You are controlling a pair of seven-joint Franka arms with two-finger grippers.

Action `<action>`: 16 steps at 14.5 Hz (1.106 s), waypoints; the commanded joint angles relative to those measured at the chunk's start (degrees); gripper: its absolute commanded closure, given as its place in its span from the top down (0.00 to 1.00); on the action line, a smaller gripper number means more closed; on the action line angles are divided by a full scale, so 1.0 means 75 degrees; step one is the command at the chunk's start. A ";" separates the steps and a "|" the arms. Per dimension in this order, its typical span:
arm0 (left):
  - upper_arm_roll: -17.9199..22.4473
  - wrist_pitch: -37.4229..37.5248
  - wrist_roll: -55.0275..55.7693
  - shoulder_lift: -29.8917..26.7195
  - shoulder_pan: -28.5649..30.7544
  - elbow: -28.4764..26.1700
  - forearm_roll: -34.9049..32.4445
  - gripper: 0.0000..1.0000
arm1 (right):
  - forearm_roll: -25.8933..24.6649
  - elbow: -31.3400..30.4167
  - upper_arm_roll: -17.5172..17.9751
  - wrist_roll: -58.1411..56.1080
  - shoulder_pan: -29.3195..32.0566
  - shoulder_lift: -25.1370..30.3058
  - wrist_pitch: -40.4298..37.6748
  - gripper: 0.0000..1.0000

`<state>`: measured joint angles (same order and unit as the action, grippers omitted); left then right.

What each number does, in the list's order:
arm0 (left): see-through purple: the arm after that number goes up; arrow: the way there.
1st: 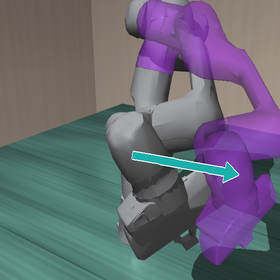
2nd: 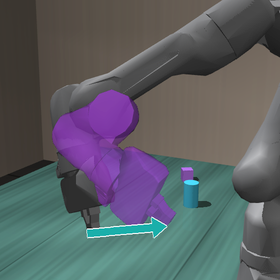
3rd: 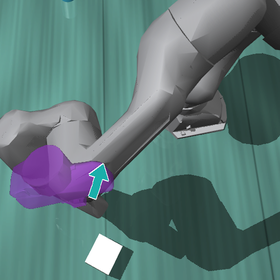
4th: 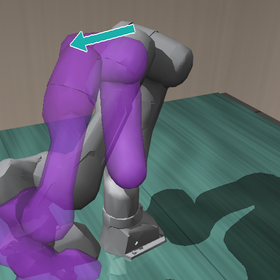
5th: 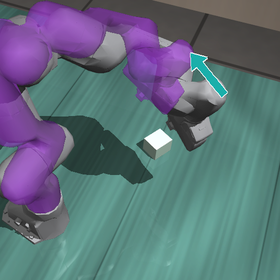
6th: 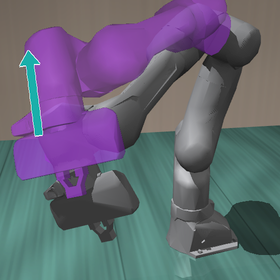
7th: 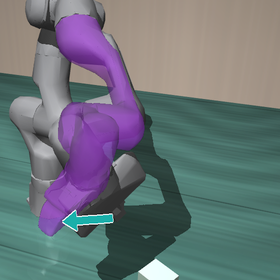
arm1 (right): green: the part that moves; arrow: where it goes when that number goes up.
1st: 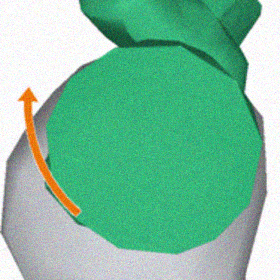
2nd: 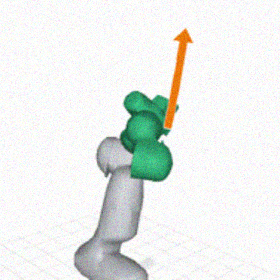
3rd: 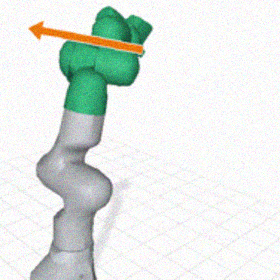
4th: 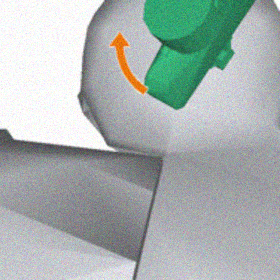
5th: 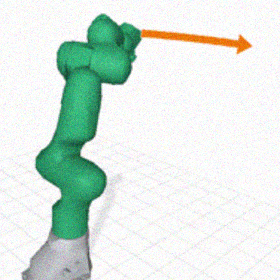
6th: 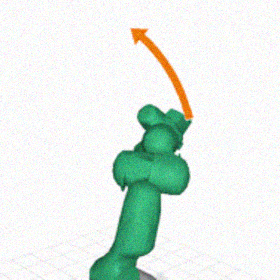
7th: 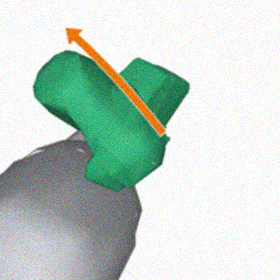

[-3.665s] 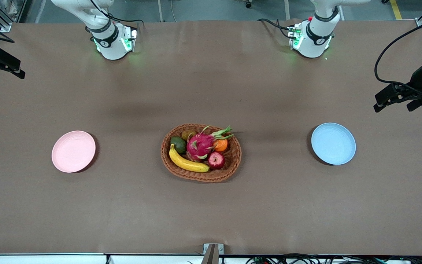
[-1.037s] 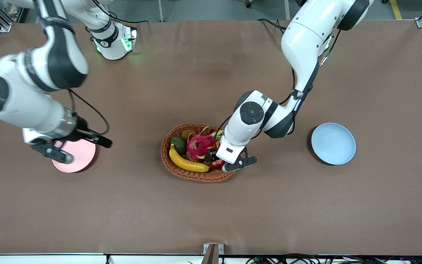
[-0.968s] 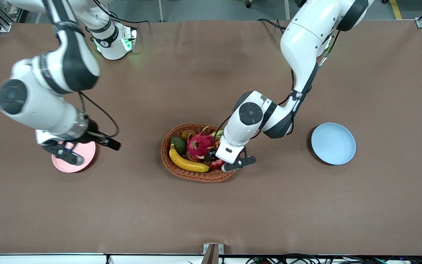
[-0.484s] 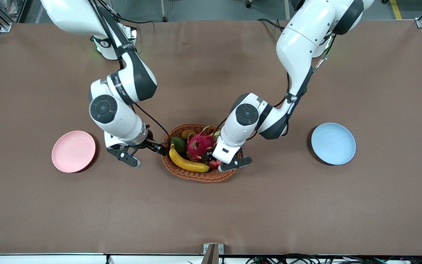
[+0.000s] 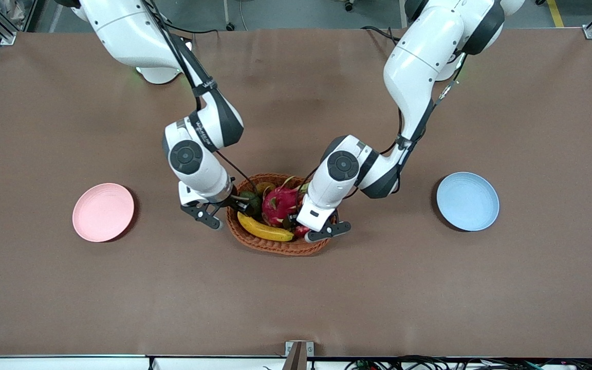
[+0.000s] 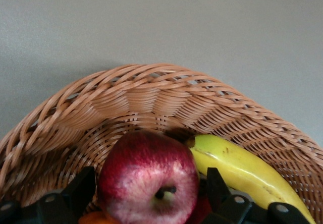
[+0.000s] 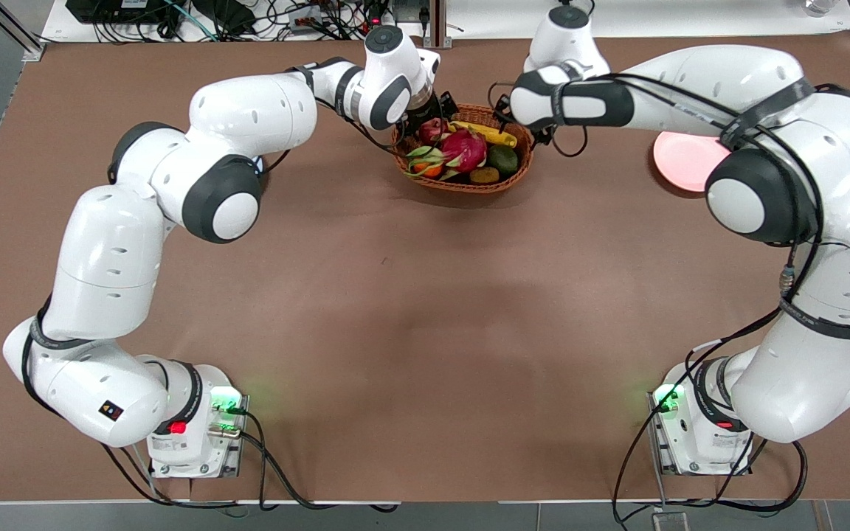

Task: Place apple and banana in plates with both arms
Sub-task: 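Grasp the red apple with the left gripper while the right grasps the banana, then carry the apple to the blue plate while the right gripper lifts the banana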

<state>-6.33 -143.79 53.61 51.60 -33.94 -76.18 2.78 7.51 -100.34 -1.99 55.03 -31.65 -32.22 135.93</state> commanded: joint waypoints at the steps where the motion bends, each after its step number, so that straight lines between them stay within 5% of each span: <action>1: 0.0129 -0.0047 0.0024 0.0163 -0.0127 0.0244 0.0063 0.64 | -0.0053 -0.0086 -0.0086 0.0174 -0.0105 0.0007 0.0086 0.80; 3: 0.0129 -0.0047 0.0024 0.0128 -0.0127 0.0244 0.0063 0.46 | -0.0053 -0.0086 -0.0075 0.0174 -0.0105 0.0019 0.0063 0.72; 5: 0.0199 0.0034 0.0024 0.0046 -0.0127 0.0244 0.0051 0.40 | -0.0053 -0.0098 -0.0075 0.0174 -0.0209 0.0019 0.0051 0.59; 12: 0.0305 0.1615 -0.0046 -0.1241 0.0153 0.0209 0.0063 0.39 | -0.0041 -0.0086 -0.0075 0.0197 -0.0210 0.0019 0.0004 0.24; 16: 0.0282 0.2705 -0.0686 -0.2739 0.1135 -0.0935 0.0040 0.39 | -0.0053 -0.0039 -0.0075 0.0174 -0.0187 0.0019 -0.0007 0.03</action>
<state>-4.01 -126.00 52.19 38.57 -28.98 -74.85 2.78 7.51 -99.94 -2.19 55.57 -32.65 -32.55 136.20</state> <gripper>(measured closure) 0.207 0.841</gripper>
